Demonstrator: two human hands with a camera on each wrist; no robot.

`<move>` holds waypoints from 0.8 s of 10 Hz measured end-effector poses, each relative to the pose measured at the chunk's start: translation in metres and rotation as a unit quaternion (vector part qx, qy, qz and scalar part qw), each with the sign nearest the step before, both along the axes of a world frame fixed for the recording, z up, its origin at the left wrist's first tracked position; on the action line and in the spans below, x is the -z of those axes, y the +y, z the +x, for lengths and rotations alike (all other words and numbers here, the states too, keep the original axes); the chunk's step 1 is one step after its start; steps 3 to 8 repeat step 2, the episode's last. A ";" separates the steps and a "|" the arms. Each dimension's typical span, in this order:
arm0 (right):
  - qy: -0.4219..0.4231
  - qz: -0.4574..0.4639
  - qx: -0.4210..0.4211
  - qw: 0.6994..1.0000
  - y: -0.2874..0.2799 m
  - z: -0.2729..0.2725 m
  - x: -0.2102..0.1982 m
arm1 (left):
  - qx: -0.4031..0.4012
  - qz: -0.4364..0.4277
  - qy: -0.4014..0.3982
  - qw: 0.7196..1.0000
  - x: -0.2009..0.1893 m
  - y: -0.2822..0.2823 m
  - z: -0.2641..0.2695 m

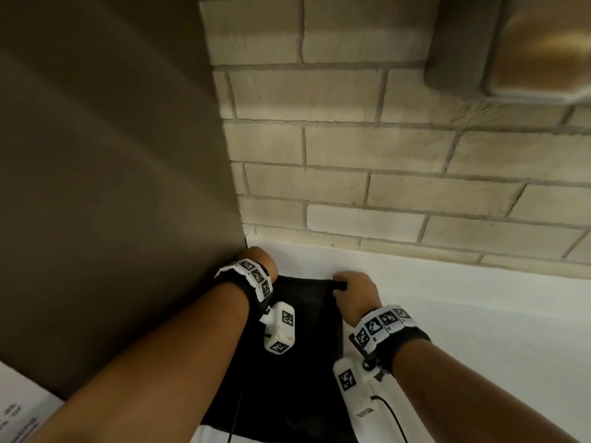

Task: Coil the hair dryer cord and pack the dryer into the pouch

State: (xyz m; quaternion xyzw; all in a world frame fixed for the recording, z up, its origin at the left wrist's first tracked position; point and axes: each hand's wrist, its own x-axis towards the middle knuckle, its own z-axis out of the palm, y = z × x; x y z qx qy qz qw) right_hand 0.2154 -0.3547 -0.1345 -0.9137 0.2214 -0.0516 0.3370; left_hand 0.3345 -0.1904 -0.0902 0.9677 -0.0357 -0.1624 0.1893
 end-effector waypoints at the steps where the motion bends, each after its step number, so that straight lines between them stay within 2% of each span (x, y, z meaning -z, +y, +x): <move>1: -0.052 0.035 0.011 0.998 -0.005 -0.006 0.004 | 0.048 0.018 -0.033 0.998 -0.004 0.004 0.005; 2: -0.099 0.075 0.047 0.991 -0.013 -0.028 0.003 | 0.039 -0.021 -0.081 0.996 -0.005 0.017 -0.004; 8: -0.099 0.075 0.047 0.991 -0.013 -0.028 0.003 | 0.039 -0.021 -0.081 0.996 -0.005 0.017 -0.004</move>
